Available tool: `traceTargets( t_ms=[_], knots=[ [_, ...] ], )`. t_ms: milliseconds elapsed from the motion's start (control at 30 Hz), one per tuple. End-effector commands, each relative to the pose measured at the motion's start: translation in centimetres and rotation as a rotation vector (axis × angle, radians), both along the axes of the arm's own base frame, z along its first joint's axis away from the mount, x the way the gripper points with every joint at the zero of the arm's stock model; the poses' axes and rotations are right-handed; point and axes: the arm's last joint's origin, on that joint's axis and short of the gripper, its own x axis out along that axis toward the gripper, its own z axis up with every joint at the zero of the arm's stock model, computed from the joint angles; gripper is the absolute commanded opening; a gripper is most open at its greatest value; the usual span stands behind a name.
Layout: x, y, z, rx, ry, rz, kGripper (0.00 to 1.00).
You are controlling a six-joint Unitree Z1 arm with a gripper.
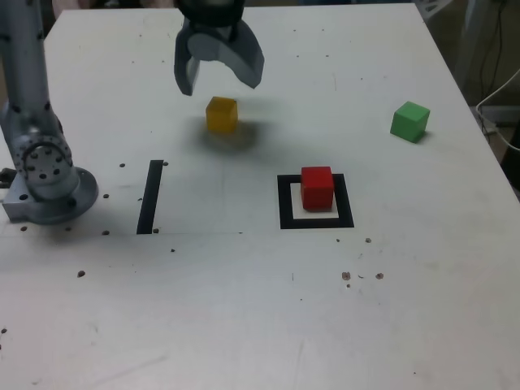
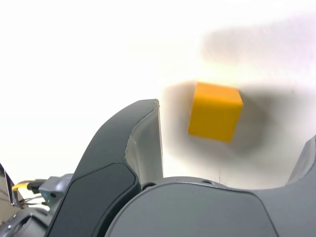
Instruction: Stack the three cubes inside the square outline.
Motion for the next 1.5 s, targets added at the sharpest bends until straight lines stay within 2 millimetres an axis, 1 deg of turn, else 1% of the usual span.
traceTargets(
  t_ms=[0, 367, 567, 833, 933, 1100, 1167, 1233, 1367, 1467],
  knots=[
    [0.1, 0.2, -0.5, 0.003, 0.002, 0.001, 0.99],
    [0.6, 0.6, -3.2, -0.011, 0.034, -0.003, 0.96],
    [1.1, 0.8, -3.8, -0.021, 0.044, -0.018, 0.91],
    [1.3, 0.9, -4.5, -0.047, 0.058, -0.034, 0.80],
    [1.4, 1.0, -4.9, -0.058, 0.069, -0.037, 0.73],
    [1.5, 1.2, -5.2, -0.064, 0.073, -0.033, 0.52],
    [1.6, 1.2, -5.2, -0.064, 0.069, -0.034, 0.46],
    [1.6, 1.2, -5.2, -0.063, 0.064, -0.035, 0.42],
    [1.7, 1.3, -5.1, -0.064, 0.057, -0.037, 0.38],
    [1.8, 1.3, -5.0, -0.066, 0.049, -0.037, 0.30]
  ],
)
